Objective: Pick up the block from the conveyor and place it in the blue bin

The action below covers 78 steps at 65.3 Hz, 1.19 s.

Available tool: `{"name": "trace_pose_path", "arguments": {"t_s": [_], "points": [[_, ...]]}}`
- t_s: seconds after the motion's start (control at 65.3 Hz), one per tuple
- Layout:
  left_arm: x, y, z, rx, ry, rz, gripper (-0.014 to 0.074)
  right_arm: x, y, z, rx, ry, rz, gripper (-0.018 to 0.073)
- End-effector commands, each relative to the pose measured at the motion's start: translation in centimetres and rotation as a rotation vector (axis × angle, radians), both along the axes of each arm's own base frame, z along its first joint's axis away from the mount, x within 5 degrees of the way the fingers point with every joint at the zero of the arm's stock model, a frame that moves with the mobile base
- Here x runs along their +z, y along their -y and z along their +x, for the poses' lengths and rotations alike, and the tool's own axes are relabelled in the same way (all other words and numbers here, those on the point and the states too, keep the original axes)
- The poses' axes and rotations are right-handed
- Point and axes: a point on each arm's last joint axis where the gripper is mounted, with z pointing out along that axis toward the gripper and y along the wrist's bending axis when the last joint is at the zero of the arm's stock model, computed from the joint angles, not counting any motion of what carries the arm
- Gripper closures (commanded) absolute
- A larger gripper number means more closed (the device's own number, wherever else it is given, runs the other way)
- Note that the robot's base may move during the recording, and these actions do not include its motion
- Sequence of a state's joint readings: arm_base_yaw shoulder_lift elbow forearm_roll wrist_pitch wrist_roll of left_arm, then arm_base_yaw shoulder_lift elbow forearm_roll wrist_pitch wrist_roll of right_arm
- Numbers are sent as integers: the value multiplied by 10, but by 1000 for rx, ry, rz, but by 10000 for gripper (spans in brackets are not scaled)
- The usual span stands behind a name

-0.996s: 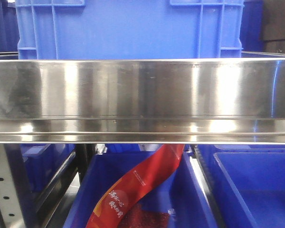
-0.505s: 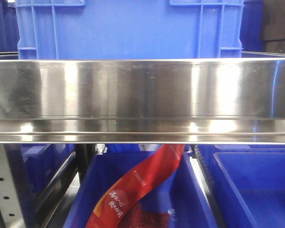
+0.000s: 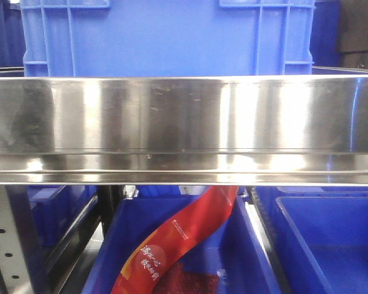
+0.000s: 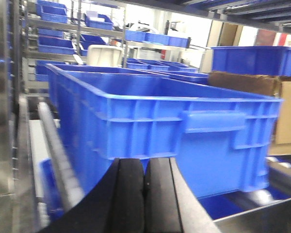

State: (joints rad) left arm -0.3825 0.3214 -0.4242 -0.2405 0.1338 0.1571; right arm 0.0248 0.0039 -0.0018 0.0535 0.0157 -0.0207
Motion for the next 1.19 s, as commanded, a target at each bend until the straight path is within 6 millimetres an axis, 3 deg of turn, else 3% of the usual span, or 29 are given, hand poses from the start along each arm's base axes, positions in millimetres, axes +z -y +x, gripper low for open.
{"name": "trace_pose_path", "arguments": {"t_s": [0.0,0.199,0.337,0.475,1.179], "points": [[-12,-6,-1,68,51,49,707,2,0,0,-6,25,-2,720],[-68,-21,-10,251,53,160,707,2,0,0,-6,25,-2,720],[-93,-27,-18,340,70,150,707,2,0,0,-6,25,-2,720],[-112,-30,-14,397,38,129,707,2,0,0,-6,25,-2,720],[-108,-32,-14,427,67,101,707,2,0,0,-6,25,-2,720]]}}
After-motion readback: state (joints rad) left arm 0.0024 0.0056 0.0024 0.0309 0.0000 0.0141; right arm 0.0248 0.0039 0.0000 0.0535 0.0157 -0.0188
